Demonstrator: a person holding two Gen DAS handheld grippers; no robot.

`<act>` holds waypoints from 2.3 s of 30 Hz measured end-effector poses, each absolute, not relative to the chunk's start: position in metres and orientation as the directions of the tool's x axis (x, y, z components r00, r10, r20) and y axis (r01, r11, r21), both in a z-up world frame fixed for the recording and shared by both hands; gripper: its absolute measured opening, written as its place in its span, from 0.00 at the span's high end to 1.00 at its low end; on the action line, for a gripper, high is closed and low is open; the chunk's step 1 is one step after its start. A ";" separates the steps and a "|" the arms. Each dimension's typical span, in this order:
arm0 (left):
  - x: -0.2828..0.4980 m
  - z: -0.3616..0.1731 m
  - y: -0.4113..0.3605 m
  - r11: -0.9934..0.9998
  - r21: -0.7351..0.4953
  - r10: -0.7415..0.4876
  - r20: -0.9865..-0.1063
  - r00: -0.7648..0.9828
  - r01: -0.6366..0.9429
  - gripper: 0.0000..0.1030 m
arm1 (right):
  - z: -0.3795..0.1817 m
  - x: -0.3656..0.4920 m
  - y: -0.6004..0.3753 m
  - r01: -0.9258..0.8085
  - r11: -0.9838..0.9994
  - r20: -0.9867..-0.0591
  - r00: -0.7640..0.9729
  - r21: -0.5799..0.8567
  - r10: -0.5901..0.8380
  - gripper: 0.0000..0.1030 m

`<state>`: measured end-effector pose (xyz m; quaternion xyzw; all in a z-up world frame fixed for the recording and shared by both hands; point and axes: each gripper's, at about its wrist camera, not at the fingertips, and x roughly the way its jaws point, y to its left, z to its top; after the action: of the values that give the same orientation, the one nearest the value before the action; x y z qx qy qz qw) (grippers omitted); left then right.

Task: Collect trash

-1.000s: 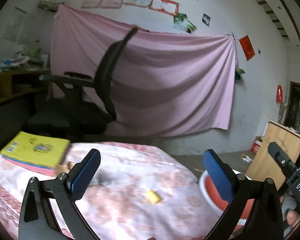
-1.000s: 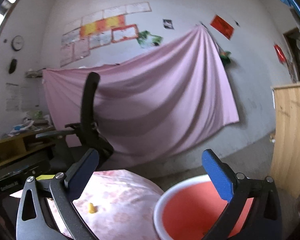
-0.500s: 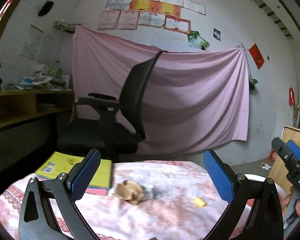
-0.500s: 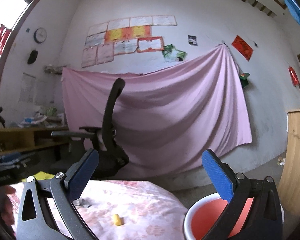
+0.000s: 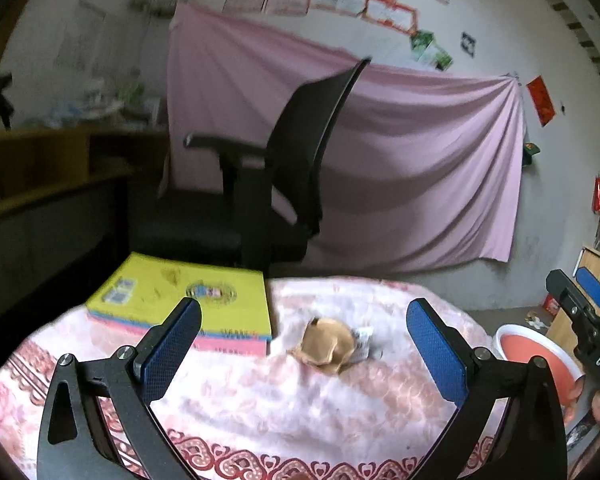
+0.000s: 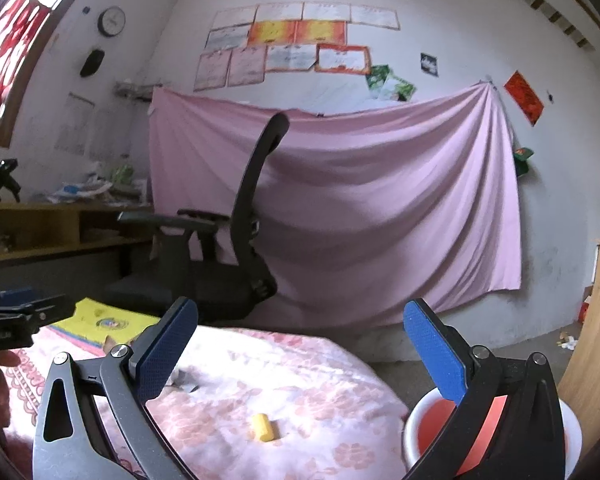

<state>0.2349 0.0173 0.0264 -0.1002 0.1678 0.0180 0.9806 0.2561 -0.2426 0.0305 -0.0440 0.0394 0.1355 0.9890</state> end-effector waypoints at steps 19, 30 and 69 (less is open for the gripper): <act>0.297 -0.008 0.028 0.941 -0.336 -0.170 -0.595 0.785 -0.050 0.48 | -0.021 0.330 -0.226 -0.347 0.936 -0.627 0.717 0.056 0.304 0.23; 0.304 -0.012 0.031 0.929 -0.365 -0.193 -0.608 0.770 -0.055 0.73 | -0.042 0.345 -0.208 -0.405 0.913 -0.753 0.586 0.049 0.300 0.67; 0.224 0.027 -0.032 0.985 -0.100 -0.163 -0.262 0.951 0.141 0.83 | 0.018 0.256 -0.228 -0.447 0.895 -0.274 0.863 -0.020 0.425 0.87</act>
<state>0.2239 -0.0318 0.0266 -0.0399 0.1359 -0.0771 0.9869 0.2561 -0.2280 0.0177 -0.0415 0.1322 0.2259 0.9643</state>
